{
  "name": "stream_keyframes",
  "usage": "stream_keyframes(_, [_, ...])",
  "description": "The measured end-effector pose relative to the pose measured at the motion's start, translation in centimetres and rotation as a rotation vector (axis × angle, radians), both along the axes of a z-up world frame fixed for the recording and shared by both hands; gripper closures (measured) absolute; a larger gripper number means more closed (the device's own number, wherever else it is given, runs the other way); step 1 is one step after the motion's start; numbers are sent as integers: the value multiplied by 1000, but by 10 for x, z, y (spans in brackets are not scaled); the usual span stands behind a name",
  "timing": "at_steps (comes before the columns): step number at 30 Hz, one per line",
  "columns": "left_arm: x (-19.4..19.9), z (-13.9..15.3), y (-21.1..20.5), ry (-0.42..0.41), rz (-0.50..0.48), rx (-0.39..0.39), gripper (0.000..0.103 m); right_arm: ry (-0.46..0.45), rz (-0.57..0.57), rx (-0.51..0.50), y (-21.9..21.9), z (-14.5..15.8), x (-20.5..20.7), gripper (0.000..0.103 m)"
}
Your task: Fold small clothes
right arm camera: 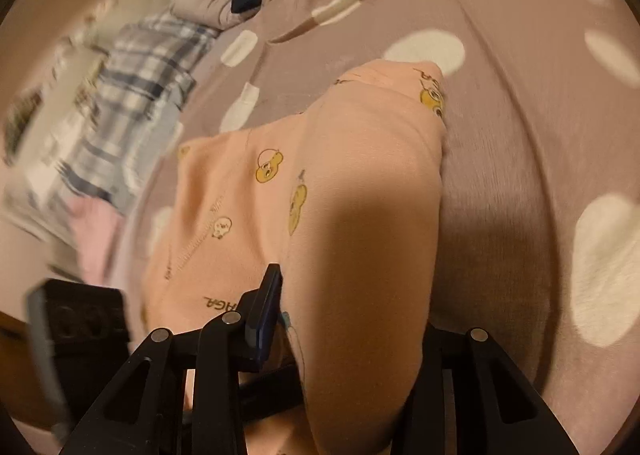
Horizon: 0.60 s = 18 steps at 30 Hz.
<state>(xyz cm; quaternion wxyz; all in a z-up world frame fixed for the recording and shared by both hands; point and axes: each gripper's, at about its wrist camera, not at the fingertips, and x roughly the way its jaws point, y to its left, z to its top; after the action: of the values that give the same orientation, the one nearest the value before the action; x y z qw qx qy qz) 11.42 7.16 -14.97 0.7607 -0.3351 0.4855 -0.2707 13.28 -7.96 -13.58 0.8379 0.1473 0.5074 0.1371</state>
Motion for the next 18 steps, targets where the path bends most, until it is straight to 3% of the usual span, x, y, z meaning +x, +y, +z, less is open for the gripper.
stream_keyframes(6, [-4,-3,2,-31,-11,2,75,20,-20,76,-15,-7,4,66])
stream_keyframes(12, [-6,-5,2,-65,-12,10,75,-37,-27,41,-9,-6,-7,66])
stream_keyframes(18, [-8,-5,3,-79,-11,11,75,-28,-33,94,-15,-8,-5,66])
